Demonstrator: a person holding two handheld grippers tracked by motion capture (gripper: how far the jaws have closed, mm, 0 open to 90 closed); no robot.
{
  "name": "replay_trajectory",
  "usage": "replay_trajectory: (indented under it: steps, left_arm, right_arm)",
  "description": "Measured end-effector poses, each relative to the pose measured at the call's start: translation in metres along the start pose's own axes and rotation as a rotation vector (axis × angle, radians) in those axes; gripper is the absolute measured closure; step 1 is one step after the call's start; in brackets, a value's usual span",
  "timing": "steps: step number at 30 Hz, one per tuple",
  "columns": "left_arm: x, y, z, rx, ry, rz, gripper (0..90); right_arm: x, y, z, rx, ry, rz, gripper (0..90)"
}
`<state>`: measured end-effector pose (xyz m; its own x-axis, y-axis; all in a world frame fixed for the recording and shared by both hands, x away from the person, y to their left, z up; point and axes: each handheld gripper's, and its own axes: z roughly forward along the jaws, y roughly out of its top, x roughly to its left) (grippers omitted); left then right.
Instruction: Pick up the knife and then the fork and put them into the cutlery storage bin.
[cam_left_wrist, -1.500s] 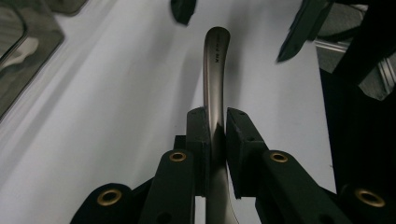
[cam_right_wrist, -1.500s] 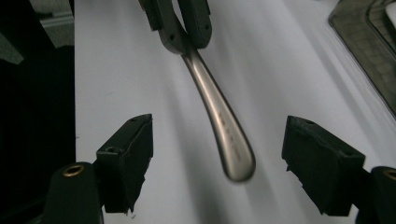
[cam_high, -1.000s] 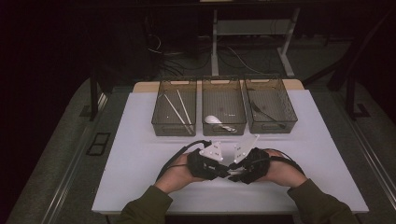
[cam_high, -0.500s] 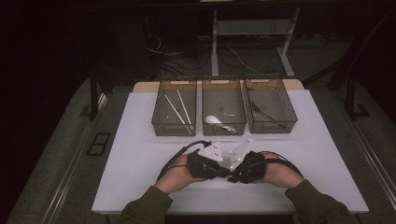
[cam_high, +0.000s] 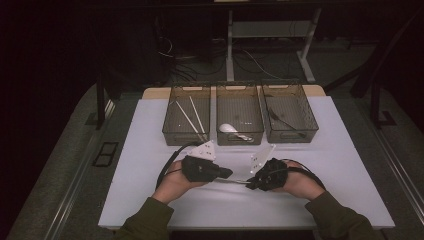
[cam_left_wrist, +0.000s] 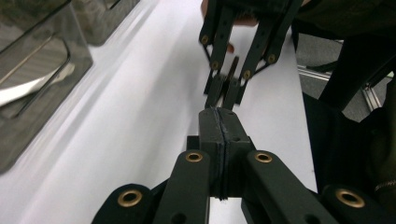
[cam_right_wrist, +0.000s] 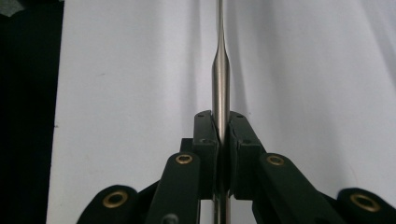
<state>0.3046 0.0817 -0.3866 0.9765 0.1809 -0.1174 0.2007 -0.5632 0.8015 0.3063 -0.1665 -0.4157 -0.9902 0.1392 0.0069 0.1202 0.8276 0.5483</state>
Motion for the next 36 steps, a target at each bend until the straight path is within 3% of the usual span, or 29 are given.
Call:
replay_trajectory:
  steps: [10,24,28,36]
  left_arm:
    - [-0.001,-0.023,-0.015,-0.014,0.067,-0.061,69.7]
    - [-0.009,-0.064,-0.035,-0.040,0.201,-0.096,38.9]
    - [-0.011,-0.073,-0.038,-0.050,0.257,-0.117,26.9]
    - [-0.012,-0.085,-0.040,-0.056,0.319,-0.172,4.9]
  right_arm:
    - [-0.003,-0.012,-0.014,-0.031,-0.023,0.061,83.4]
    - [-0.018,-0.028,-0.037,-0.092,-0.062,0.140,83.3]
    - [-0.021,-0.031,-0.044,-0.108,-0.077,0.168,83.3]
    - [-0.029,-0.040,-0.060,-0.143,-0.120,0.248,83.3]
